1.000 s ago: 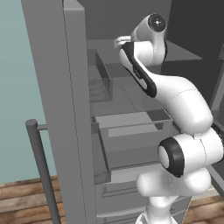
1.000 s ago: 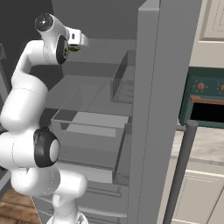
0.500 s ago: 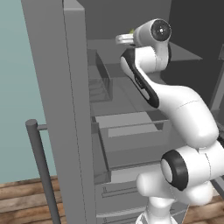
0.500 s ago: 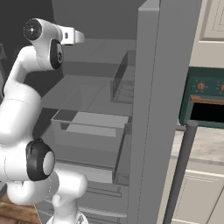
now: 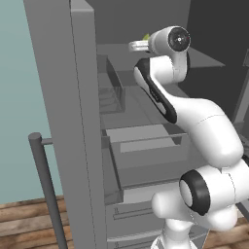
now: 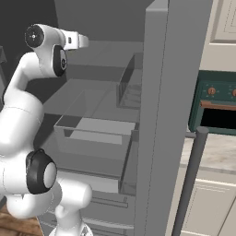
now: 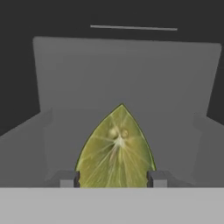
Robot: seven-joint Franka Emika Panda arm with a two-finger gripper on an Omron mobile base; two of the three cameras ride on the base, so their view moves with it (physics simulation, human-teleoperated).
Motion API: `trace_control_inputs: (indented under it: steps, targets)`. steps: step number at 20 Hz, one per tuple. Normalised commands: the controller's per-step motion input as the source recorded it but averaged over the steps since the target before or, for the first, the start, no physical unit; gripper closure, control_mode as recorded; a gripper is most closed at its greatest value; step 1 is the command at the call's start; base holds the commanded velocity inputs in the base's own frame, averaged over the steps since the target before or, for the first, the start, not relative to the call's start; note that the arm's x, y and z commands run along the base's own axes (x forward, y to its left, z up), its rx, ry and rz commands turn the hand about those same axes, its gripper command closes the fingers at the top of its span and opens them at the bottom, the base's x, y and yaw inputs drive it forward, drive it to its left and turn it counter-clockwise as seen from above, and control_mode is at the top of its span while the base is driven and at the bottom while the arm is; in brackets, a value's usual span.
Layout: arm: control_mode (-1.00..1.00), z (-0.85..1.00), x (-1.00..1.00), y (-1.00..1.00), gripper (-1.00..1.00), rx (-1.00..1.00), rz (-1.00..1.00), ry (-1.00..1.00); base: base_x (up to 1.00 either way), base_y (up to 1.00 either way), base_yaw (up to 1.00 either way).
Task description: There is a bowl on the dining counter. Grab a lemon wedge from the fridge and place it in the bowl. Then get the liquor bottle and glass cup from the cabinet and place them next to the bowl.
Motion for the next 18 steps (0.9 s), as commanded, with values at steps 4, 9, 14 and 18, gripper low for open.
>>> trace_control_inputs:
  steps: [4,9,14,18]
  targets:
    - [-1.0,0.0,-0.07,-0.04,1.0,0.0,0.0,0.0,0.0,0.0,0.0]
    - [-1.0,0.0,-0.27,-0.06,1.0,0.0,0.0,-0.01,0.0,0.0,0.0]
    - [-1.0,0.0,-0.54,0.0,1.0,0.0,-0.02,-0.04,0.0,0.0,0.0]
    - [-1.0,0.01,-0.63,0.0,1.0,0.0,-0.04,-0.17,0.0,0.0,0.0]
